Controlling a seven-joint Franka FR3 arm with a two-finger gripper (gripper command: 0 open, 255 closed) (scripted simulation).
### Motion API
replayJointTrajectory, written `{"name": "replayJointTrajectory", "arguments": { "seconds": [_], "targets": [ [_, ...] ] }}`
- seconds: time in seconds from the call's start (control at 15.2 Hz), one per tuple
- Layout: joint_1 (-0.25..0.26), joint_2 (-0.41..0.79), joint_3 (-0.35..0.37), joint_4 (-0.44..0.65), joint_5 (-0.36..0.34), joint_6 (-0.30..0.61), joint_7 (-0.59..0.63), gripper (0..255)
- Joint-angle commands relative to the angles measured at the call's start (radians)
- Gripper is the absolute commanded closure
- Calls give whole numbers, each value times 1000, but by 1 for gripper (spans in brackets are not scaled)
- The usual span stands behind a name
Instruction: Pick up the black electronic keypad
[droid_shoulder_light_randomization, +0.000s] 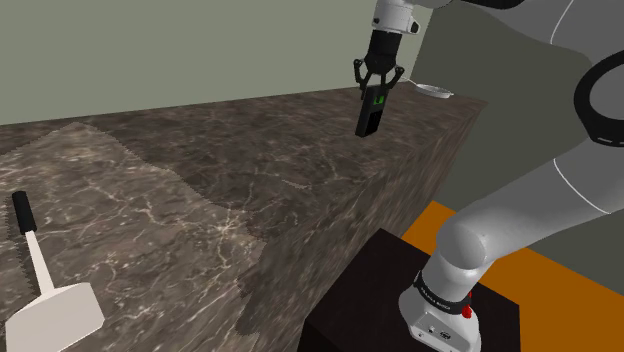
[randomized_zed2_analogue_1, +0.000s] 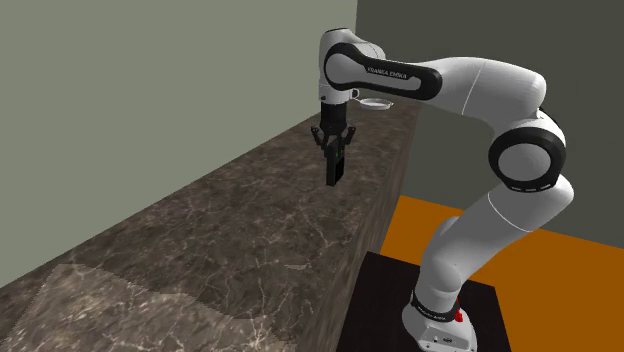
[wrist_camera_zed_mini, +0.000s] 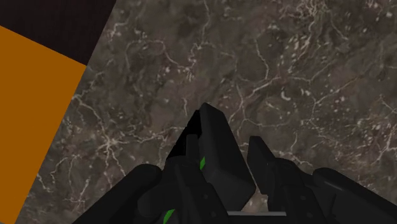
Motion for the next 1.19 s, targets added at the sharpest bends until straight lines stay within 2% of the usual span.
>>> {"name": "replayJointTrajectory", "arguments": {
  "seconds": [0.0, 0.13, 1.12],
  "targets": [
    [0, 0, 0, -1, 0, 0, 0, 255],
    [0, -1, -1, -2, -1, 1, -1, 255],
    [-1, 107, -1, 316, -1, -210, 0, 255]
  ]
}}
